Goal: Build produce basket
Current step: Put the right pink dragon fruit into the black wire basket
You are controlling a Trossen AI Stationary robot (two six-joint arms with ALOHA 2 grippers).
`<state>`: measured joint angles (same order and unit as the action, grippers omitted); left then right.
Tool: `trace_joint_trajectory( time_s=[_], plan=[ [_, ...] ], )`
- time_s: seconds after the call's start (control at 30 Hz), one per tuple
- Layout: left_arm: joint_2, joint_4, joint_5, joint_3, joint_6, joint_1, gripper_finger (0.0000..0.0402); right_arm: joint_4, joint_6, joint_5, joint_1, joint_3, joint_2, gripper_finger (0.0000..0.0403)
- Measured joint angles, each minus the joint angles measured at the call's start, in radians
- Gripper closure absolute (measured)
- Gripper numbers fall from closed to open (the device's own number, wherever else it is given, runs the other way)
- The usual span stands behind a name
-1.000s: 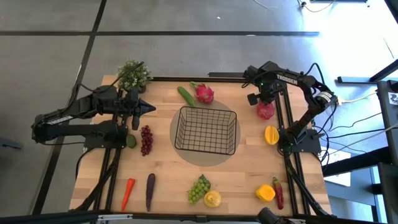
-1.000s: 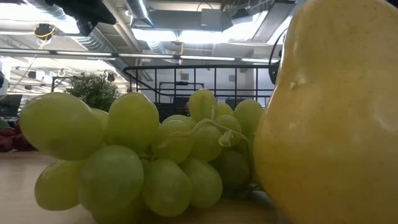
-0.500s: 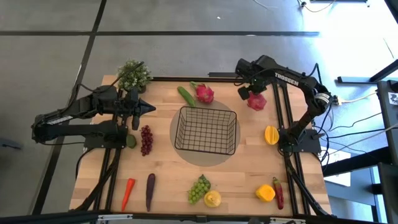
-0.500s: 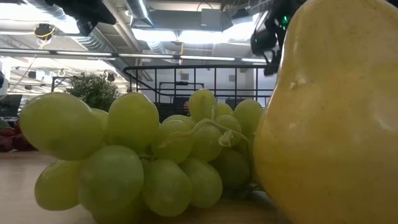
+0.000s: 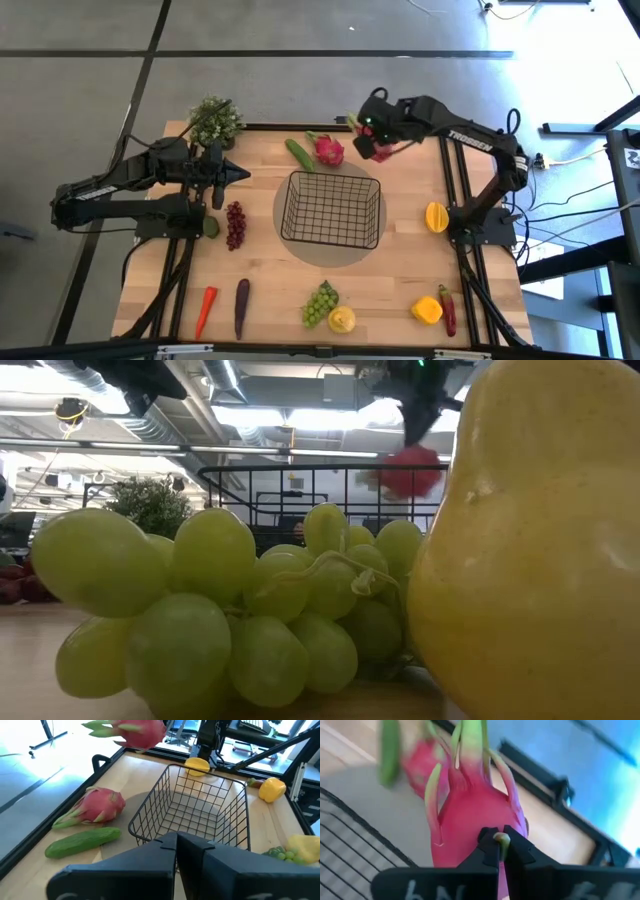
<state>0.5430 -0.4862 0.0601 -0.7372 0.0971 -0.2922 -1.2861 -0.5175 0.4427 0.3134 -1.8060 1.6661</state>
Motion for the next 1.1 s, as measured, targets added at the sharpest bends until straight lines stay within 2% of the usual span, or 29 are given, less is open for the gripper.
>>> trace_joint_trajectory(
  time_s=[0.17, 0.33, 0.43, 0.63, 0.87, 0.97, 1.1],
  plan=[
    [0.000, 0.000, 0.000, 0.000, -0.003, 0.000, 0.0401, 0.092, -0.041, 0.102, -0.109, -0.007, 0.000, 0.0403],
    [0.000, 0.000, 0.000, 0.000, -0.003, 0.000, 0.0401, 0.096, -0.171, 0.170, -0.217, -0.007, 0.000, 0.0403],
    [0.000, 0.000, 0.000, 0.000, -0.004, 0.000, 0.0401, 0.095, -0.277, 0.214, -0.291, -0.006, 0.000, 0.0403],
    [0.000, 0.000, 0.000, 0.000, -0.009, 0.000, 0.0401, 0.080, -0.571, 0.381, -0.445, 0.052, 0.000, 0.0403],
    [0.000, 0.000, 0.000, 0.000, -0.105, 0.000, 0.0401, 0.099, -0.841, 0.593, -0.571, 0.139, 0.000, 0.0403],
    [0.000, 0.000, 0.000, 0.000, -0.125, 0.000, 0.0401, 0.114, -0.941, 0.620, -0.599, 0.196, 0.000, 0.0403],
    [0.000, 0.001, 0.000, 0.000, -0.128, 0.000, 0.0401, 0.193, -0.957, 0.618, -0.616, 0.272, 0.002, 0.0403]
  ],
)
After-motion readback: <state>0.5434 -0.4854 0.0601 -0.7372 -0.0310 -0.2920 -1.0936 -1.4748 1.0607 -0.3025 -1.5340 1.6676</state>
